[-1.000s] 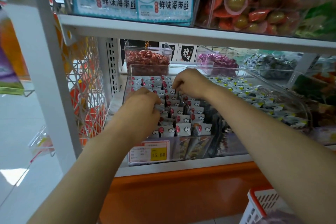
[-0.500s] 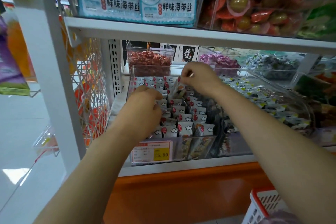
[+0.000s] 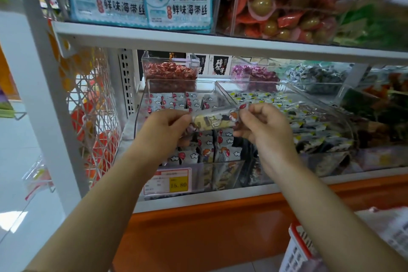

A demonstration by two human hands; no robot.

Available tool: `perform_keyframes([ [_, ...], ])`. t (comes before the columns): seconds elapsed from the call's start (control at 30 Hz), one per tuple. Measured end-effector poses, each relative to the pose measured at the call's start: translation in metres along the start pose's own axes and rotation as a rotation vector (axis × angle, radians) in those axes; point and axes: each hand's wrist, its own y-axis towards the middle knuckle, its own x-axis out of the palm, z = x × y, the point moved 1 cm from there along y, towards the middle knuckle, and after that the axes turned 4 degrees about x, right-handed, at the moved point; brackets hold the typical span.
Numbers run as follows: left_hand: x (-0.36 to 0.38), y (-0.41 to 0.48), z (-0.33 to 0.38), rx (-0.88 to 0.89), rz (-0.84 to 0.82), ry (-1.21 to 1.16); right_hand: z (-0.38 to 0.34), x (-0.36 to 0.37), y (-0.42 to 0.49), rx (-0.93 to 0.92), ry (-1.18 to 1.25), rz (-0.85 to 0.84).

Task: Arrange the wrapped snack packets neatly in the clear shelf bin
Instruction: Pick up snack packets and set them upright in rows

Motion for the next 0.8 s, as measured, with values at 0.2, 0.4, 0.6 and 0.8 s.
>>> perform_keyframes([
  [0.2, -0.001, 0.003, -0.007, -0.141, 0.071, -0.379, 0.003, -0.004, -0.005, 0.242, 0.453, -0.128],
  [0.4, 0.001, 0.000, -0.003, -0.208, 0.124, -0.677, 0.005, -0.005, -0.005, 0.365, 0.632, -0.132],
  [0.6, 0.004, -0.006, 0.004, -0.061, 0.132, -0.595, 0.004, -0.006, -0.004, 0.431, 0.757, -0.098],
  [0.8, 0.008, -0.007, 0.012, -0.036, -0.005, -0.711, 0.004, -0.012, -0.001, 0.391, 0.731, -0.023],
])
